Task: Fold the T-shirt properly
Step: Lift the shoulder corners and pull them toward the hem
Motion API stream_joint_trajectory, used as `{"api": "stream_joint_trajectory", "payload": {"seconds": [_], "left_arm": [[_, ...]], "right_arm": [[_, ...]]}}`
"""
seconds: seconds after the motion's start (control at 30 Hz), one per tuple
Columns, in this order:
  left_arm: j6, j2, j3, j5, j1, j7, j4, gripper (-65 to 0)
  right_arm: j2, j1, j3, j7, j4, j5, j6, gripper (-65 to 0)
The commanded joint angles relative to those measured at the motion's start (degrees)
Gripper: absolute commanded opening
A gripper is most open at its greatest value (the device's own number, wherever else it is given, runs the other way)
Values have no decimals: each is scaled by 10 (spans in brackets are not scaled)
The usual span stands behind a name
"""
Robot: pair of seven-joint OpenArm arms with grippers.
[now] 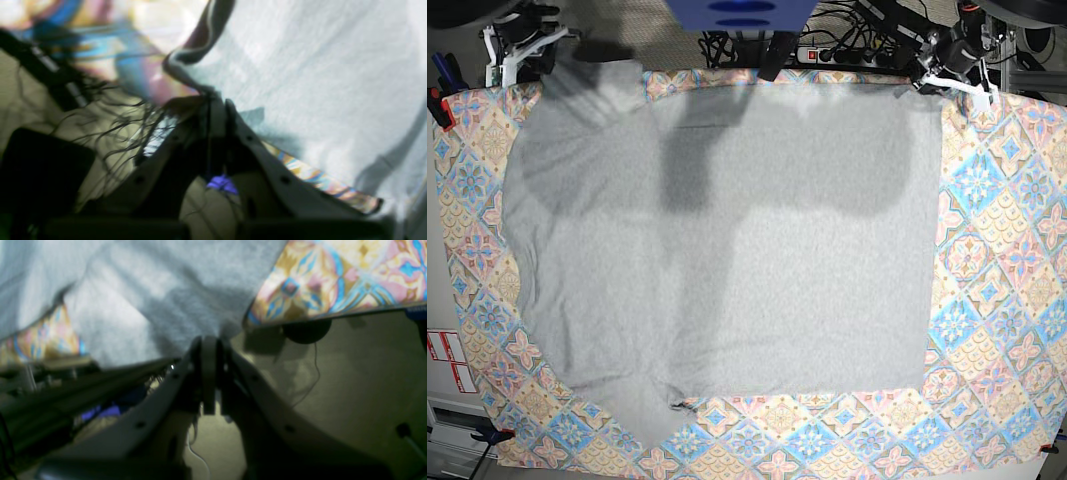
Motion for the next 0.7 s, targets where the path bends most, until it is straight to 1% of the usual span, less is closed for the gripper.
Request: {"api": "stream_joint_trajectory", "payload": {"seconds": [0.0,0.07,0.13,0.17,0.4,0.53,0.67], "left_arm": [[0,-5,-4,0,10,1,22,-650],[0,-5,-4,0,10,-9,48,-650],[0,-4,-4,0,5,-22,66,-650],[0,-4,-2,0,-6,-24,72,-650],[1,-1,-1,1,-98,-23,82,-650],[2,0,0,1,-150,-23,81,-650],[2,1,2,3,-202,-23,79,-650]], "right_arm": [[6,-6,10,10,10,5,13,-650],[6,-4,14,9,10,5,35,-650],[6,-2,12,9,10,5,45,-650],[6,3,10,9,11,5,46,-650],[6,126,7,7,20,5,47,-650],[6,200,7,-38,18,5,47,-650],[6,288,6,-71,16,4,47,-650]]}}
